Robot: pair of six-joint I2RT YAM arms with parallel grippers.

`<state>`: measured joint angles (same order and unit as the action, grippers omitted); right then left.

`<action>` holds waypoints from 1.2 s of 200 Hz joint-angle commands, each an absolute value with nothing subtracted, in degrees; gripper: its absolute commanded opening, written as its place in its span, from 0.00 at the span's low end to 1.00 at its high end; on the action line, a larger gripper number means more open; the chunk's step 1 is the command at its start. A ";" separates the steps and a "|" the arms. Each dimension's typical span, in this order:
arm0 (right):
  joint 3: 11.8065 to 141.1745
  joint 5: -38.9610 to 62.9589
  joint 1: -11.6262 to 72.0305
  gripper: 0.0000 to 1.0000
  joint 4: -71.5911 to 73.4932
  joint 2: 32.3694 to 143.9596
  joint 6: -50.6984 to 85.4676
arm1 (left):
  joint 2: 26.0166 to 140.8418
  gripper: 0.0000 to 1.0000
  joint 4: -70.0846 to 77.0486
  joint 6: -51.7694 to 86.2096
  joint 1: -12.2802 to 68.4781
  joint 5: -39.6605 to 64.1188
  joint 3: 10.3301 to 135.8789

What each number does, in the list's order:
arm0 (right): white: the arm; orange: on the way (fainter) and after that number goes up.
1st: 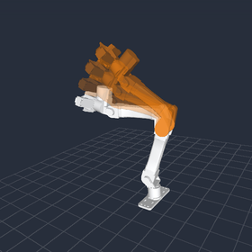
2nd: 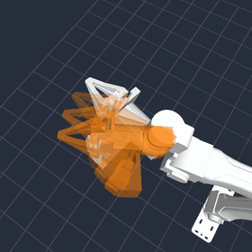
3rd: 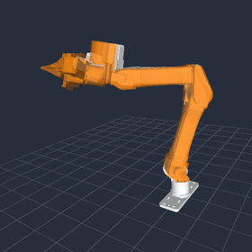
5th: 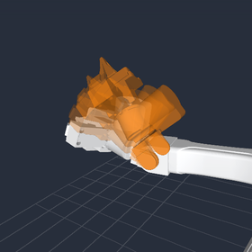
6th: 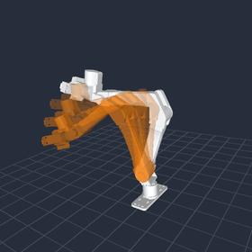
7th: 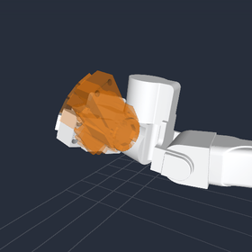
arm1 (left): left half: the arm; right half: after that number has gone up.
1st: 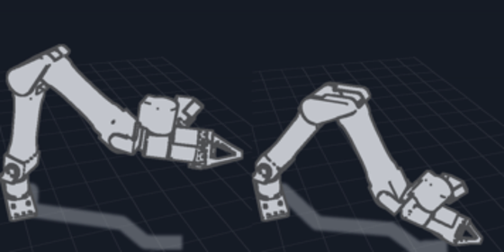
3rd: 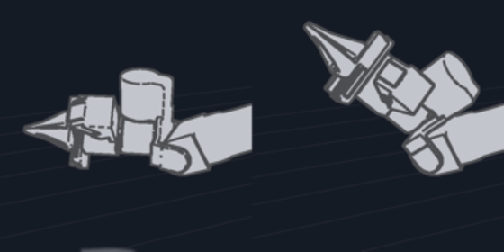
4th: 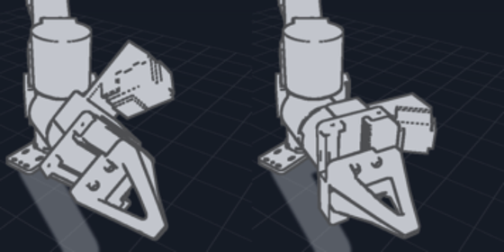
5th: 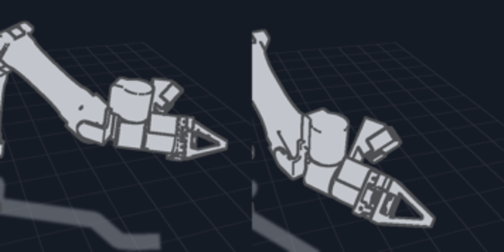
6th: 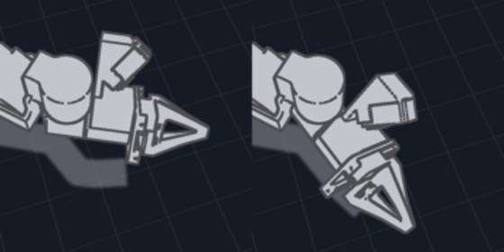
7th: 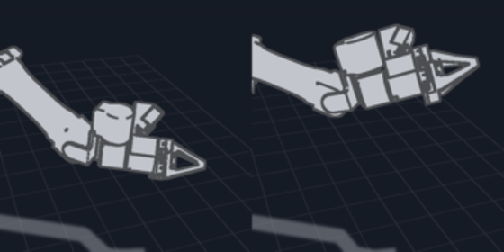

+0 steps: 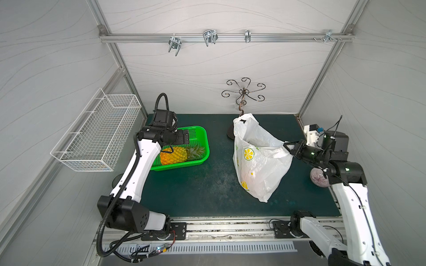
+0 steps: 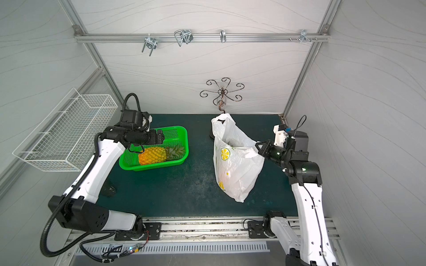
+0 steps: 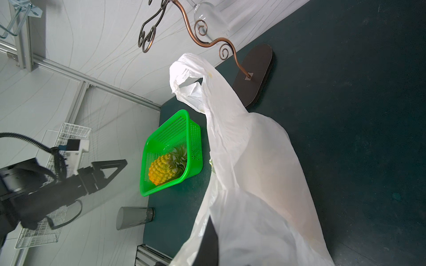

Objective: Place the pineapple into a plastic bag & tie a knot
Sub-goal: Pick up the pineapple from the basket.

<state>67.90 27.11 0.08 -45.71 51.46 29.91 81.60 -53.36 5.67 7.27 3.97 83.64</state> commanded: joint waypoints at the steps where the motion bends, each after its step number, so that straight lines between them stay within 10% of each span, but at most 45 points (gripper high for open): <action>1: 69.15 28.37 -0.01 0.00 -47.92 50.55 28.17 | 83.15 0.94 -50.39 -7.92 7.38 8.73 82.08; 72: 70.14 28.98 0.00 0.00 -47.90 50.76 28.92 | 96.60 0.93 -60.01 -46.73 7.67 23.37 93.34; 240: 71.32 27.99 0.00 0.00 -48.72 50.91 29.31 | 107.90 0.92 -54.74 -50.10 9.68 17.96 94.80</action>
